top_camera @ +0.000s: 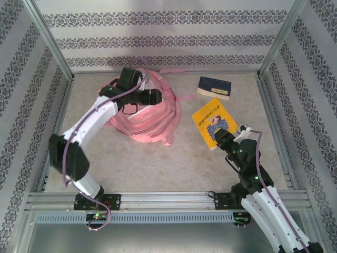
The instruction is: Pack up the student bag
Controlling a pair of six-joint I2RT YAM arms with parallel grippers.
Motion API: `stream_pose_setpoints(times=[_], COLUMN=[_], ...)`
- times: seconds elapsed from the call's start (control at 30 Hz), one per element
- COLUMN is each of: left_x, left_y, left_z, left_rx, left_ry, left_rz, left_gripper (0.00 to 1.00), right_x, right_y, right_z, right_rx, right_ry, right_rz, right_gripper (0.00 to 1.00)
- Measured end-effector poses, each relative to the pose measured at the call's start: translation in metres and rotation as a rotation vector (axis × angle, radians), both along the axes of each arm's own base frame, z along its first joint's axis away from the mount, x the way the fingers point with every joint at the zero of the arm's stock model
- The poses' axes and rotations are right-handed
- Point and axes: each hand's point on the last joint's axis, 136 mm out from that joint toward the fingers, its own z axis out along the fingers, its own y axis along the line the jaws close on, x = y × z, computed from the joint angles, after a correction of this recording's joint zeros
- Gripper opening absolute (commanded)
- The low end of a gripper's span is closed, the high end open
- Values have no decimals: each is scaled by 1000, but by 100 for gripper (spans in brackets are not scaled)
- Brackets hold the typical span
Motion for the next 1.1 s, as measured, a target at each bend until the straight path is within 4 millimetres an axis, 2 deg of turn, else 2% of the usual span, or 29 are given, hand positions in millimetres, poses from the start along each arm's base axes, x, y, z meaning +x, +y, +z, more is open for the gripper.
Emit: stream_pose_setpoints(times=[0.13, 0.27, 0.33, 0.47, 0.63, 0.83, 0.9, 1.0, 1.03, 1.1], left_x=[18, 10, 4, -3, -5, -4, -4, -1, 0, 1], left_y=[5, 3, -2, -9, -12, -5, -2, 3, 4, 4], left_z=[-39, -79, -88, -86, -84, -90, -94, -103, -106, -106], left_rx=[61, 78, 71, 38, 16, 65, 84, 128, 147, 177], left_ry=[87, 192, 217, 221, 218, 215, 220, 233, 231, 223], left_rz=[-86, -197, -251, -316, -340, -335, -328, -310, -308, -307], left_gripper=[68, 64, 57, 39, 39, 37, 27, 4, 0, 0], right_x=[-5, -12, -16, -18, -17, -17, -18, -18, -18, -19], right_y=[12, 25, 29, 32, 31, 31, 31, 31, 31, 31], right_z=[-8, -12, -13, -13, -16, -25, -24, -24, -24, -24], right_rx=[-11, -22, -21, -22, -16, -15, -15, -12, -14, -18], right_ry=[30, 42, 44, 41, 51, 80, 78, 78, 76, 76], right_rz=[92, 187, 223, 254, 261, 268, 270, 273, 274, 277], right_gripper=[0, 0, 0, 0, 0, 0, 0, 0, 0, 0])
